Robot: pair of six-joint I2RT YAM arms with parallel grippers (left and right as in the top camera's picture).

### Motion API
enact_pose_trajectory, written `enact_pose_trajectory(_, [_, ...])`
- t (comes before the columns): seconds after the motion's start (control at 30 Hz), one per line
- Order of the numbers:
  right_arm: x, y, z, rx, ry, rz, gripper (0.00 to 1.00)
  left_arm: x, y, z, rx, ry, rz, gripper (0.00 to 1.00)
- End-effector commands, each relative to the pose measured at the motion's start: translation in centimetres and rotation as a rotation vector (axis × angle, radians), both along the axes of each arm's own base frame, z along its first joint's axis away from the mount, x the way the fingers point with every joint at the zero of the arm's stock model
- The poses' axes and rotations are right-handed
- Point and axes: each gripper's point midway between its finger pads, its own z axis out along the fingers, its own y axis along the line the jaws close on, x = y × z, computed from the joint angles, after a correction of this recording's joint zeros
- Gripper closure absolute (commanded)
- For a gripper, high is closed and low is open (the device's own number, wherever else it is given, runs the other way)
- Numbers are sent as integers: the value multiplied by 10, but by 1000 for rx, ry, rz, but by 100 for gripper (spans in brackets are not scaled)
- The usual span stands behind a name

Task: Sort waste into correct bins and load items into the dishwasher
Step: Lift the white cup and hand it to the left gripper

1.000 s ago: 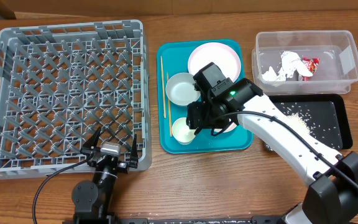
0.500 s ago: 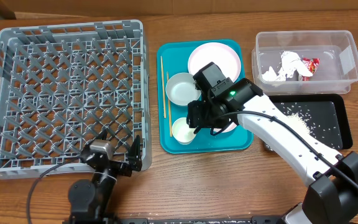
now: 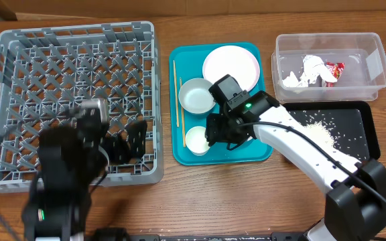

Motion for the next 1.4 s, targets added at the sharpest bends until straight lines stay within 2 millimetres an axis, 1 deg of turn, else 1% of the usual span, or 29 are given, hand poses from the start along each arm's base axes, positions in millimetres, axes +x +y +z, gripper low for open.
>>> enact_pose_trajectory(0.0, [-3,-1,-19,-16,40,-9,54,13,-12,1,-57,96,-50,0])
enact_pose_trajectory(0.03, [-4,1,-23,-15,54,-6,56,18,-12,-8,-58,139,-49,0])
enact_pose_trajectory(0.13, [-6,1,-38,-30,92,-5,73,28,-12,-36,-60,253,-46,0])
enact_pose_trajectory(0.17, [-7,1,-40,-31,100,-4,82,30,-12,-44,-61,287,-45,0])
enact_pose_trajectory(0.2, [-7,1,-40,-31,100,-4,95,32,-13,-54,-65,329,-47,0])
enact_pose_trajectory(0.27, [-6,2,-38,-25,93,-5,96,33,-18,-67,-92,391,-70,0])
enact_pose_trajectory(0.3, [-4,3,-36,-22,89,-9,96,33,-25,-71,-118,408,-105,0])
enact_pose_trajectory(0.37, [-1,3,-29,-16,81,-12,96,33,-44,-66,-172,381,-242,0])
enact_pose_trajectory(0.4, [1,3,-24,-12,76,-14,96,32,-58,-57,-211,334,-350,0])
enact_pose_trajectory(0.47, [4,3,-10,4,59,-18,96,30,-79,-36,-315,252,-500,0])
enact_pose_trajectory(0.53, [11,3,11,67,31,-32,96,24,-95,-9,-430,159,-641,0])
enact_pose_trajectory(0.57, [16,4,26,125,9,-40,96,20,-101,5,-483,107,-716,0])
enact_pose_trajectory(0.63, [28,1,55,236,-43,-46,96,10,-106,26,-563,24,-833,0])
enact_pose_trajectory(0.67, [35,-1,74,311,-84,-31,96,4,-107,36,-601,-26,-898,0])
enact_pose_trajectory(0.7, [41,-3,94,394,-127,-2,96,-1,-107,44,-633,-73,-952,0])
enact_pose_trajectory(0.77, [48,-8,125,525,-195,53,96,-6,-106,52,-679,-125,-1007,0])
enact_pose_trajectory(0.83, [53,-17,148,635,-248,111,96,-2,-106,48,-689,-114,-1004,0])
enact_pose_trajectory(0.9, [53,-25,161,718,-272,163,96,3,-105,42,-704,-90,-995,0])
enact_pose_trajectory(0.97, [49,-27,170,787,-284,217,96,8,-106,36,-719,-65,-986,0])
enact_pose_trajectory(1.0, [46,-25,174,816,-292,249,96,11,-105,32,-731,-46,-977,0])
enact_pose_trajectory(1.17, [40,-10,179,836,-316,316,96,17,-105,23,-760,1,-957,0])
enact_pose_trajectory(1.37, [27,9,191,893,-331,403,96,19,-105,21,-776,28,-946,0])
